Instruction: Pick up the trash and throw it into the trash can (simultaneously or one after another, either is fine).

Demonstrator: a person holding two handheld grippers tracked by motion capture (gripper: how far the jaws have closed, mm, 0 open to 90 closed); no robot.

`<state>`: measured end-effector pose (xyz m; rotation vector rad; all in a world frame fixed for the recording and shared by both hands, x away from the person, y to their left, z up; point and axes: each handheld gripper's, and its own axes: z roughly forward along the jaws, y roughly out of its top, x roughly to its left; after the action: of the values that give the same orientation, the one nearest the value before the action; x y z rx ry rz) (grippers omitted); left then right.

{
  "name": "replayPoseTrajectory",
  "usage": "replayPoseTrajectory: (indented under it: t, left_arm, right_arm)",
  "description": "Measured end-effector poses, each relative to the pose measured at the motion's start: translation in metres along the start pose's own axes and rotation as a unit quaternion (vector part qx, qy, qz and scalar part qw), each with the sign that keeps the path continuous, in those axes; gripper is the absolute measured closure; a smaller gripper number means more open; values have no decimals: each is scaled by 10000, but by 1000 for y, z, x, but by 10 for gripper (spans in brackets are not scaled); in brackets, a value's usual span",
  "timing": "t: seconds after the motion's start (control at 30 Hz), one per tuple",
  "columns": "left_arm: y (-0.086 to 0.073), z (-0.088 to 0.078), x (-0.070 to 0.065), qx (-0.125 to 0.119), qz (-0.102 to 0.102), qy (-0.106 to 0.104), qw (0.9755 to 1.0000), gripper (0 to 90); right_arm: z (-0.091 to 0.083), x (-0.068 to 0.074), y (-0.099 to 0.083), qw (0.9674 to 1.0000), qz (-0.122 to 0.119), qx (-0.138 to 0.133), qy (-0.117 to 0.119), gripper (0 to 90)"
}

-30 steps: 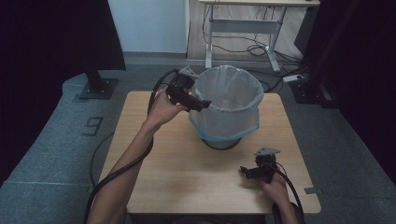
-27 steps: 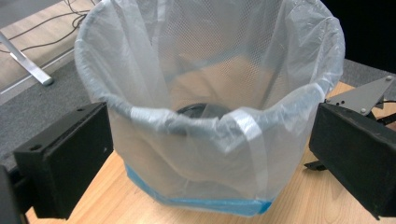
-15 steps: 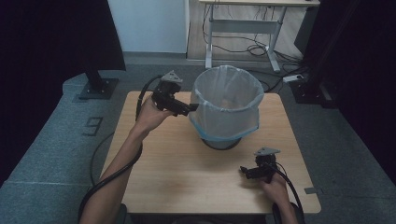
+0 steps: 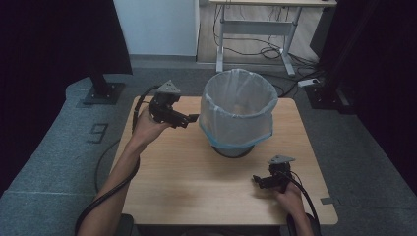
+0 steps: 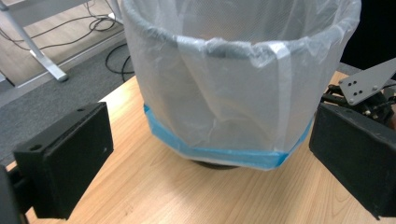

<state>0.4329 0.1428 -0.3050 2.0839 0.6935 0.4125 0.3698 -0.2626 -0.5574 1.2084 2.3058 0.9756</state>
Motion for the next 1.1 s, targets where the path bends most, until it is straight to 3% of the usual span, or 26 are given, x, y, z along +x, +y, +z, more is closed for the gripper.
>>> replayPoseTrajectory:
  t: [0.57, 1.1]
  left_arm:
    - [-37, -22, 9, -84, -91, 221, 9997, 0]
    - [-78, -28, 18, 17, -246, 341, 9991, 0]
  right_arm:
    - [0, 0, 0, 10000, 2, -1, -1, 0]
    - [0, 0, 0, 10000, 3, -1, -1, 0]
